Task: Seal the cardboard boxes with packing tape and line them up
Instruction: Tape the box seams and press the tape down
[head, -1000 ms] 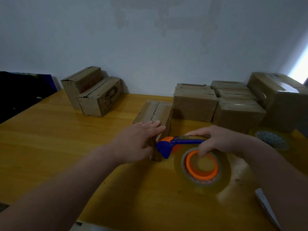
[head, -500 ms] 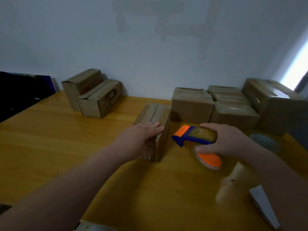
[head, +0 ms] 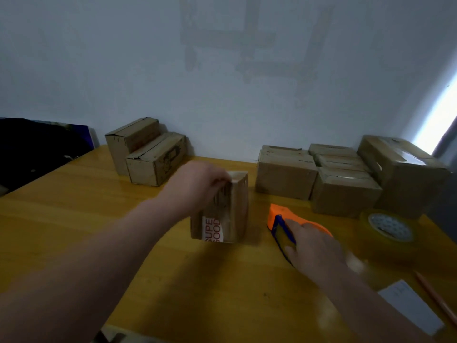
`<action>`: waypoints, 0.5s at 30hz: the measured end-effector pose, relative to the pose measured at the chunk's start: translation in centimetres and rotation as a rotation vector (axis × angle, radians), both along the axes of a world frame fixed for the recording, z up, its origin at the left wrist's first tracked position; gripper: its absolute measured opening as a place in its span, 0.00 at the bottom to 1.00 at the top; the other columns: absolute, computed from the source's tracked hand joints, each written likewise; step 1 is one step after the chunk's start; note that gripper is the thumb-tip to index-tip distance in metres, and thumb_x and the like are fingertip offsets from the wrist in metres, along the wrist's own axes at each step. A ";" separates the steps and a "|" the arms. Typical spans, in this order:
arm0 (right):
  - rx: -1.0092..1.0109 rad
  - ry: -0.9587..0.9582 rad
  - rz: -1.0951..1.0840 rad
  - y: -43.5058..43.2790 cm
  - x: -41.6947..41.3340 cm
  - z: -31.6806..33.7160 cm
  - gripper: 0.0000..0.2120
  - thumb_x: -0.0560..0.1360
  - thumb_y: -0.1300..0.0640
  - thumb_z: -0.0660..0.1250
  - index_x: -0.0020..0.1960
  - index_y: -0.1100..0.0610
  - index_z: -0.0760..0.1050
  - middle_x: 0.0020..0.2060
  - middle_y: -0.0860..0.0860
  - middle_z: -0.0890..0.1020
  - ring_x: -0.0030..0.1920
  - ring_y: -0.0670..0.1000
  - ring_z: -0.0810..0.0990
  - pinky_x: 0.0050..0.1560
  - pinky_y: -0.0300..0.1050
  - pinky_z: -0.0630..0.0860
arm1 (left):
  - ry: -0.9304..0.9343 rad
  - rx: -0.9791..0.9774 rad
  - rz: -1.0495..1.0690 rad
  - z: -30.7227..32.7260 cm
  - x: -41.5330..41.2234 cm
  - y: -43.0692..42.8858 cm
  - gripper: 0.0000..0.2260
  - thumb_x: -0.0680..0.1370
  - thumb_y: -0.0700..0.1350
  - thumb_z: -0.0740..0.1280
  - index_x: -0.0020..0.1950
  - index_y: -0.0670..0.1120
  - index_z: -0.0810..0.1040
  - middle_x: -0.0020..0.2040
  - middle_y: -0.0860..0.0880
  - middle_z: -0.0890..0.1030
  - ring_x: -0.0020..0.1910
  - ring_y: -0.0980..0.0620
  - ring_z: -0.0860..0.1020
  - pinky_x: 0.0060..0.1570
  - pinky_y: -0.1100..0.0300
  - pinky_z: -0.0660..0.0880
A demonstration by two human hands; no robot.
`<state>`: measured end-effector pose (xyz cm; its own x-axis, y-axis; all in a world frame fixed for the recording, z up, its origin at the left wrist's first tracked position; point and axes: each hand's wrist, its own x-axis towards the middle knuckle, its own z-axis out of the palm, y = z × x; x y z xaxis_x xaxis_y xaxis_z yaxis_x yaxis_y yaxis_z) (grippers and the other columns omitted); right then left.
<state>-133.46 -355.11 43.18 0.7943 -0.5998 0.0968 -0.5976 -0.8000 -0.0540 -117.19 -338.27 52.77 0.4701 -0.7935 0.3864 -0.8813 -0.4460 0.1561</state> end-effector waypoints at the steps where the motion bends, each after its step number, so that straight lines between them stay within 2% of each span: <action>1: 0.009 -0.014 -0.001 -0.2 0.0 0.1 0.30 0.78 0.44 0.62 0.76 0.45 0.56 0.61 0.49 0.74 0.59 0.50 0.75 0.46 0.42 0.74 | -0.011 0.007 -0.025 1.4 0.1 0.0 0.12 0.80 0.44 0.62 0.61 0.51 0.80 0.54 0.52 0.82 0.52 0.55 0.77 0.51 0.62 0.72; 4: 0.053 -0.138 0.027 -0.8 0.0 1.1 0.28 0.77 0.40 0.60 0.75 0.45 0.59 0.59 0.49 0.72 0.59 0.49 0.74 0.50 0.42 0.75 | 0.057 0.068 -0.131 5.2 0.3 0.0 0.10 0.79 0.43 0.65 0.57 0.50 0.82 0.51 0.54 0.82 0.46 0.62 0.76 0.46 0.71 0.70; 6: 0.120 -0.279 0.093 -0.7 0.2 2.3 0.27 0.78 0.41 0.60 0.74 0.47 0.62 0.60 0.49 0.72 0.59 0.49 0.73 0.53 0.42 0.74 | 0.163 0.170 -0.221 6.6 0.4 -0.2 0.08 0.78 0.43 0.67 0.53 0.51 0.83 0.46 0.58 0.82 0.43 0.65 0.77 0.42 0.77 0.70; 8: 0.226 -0.401 0.189 -0.2 0.5 3.4 0.25 0.78 0.44 0.61 0.73 0.47 0.64 0.60 0.47 0.74 0.57 0.47 0.74 0.55 0.43 0.73 | 0.268 0.291 -0.296 6.5 0.2 -0.9 0.06 0.77 0.42 0.68 0.50 0.51 0.83 0.43 0.59 0.82 0.43 0.66 0.78 0.43 0.76 0.71; 10: 0.428 -0.462 0.268 0.8 0.7 4.2 0.22 0.79 0.46 0.61 0.72 0.45 0.65 0.59 0.44 0.74 0.57 0.44 0.74 0.56 0.40 0.72 | 0.317 0.362 -0.326 5.3 0.0 -1.9 0.06 0.76 0.41 0.69 0.49 0.50 0.83 0.42 0.57 0.82 0.41 0.65 0.79 0.46 0.71 0.72; 12: 0.702 -0.474 0.314 2.0 0.9 4.6 0.19 0.80 0.48 0.60 0.71 0.43 0.67 0.58 0.40 0.75 0.57 0.40 0.74 0.54 0.34 0.71 | 0.308 0.320 -0.311 4.2 -0.2 -2.6 0.05 0.75 0.42 0.71 0.49 0.50 0.83 0.40 0.58 0.81 0.39 0.66 0.78 0.44 0.71 0.72; 13: 0.819 -0.481 0.340 2.5 1.0 4.5 0.17 0.81 0.49 0.59 0.70 0.43 0.69 0.58 0.39 0.76 0.57 0.40 0.75 0.55 0.34 0.72 | 0.295 0.273 -0.290 3.8 -0.3 -2.7 0.06 0.74 0.43 0.72 0.50 0.50 0.82 0.41 0.58 0.81 0.41 0.66 0.78 0.45 0.70 0.72; 15: 0.931 -0.505 0.374 3.0 1.1 4.2 0.15 0.81 0.50 0.58 0.67 0.44 0.73 0.57 0.40 0.80 0.59 0.41 0.77 0.60 0.41 0.74 | 0.214 0.193 -0.232 3.5 -0.8 -2.6 0.11 0.72 0.45 0.74 0.53 0.51 0.81 0.47 0.56 0.82 0.47 0.63 0.78 0.50 0.67 0.74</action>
<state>-132.35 -352.13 47.39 0.9360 -0.3386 0.0965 -0.0693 -0.4460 -0.8924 -117.96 -340.86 56.31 0.3228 -0.9372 0.1318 -0.9191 -0.2771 0.2802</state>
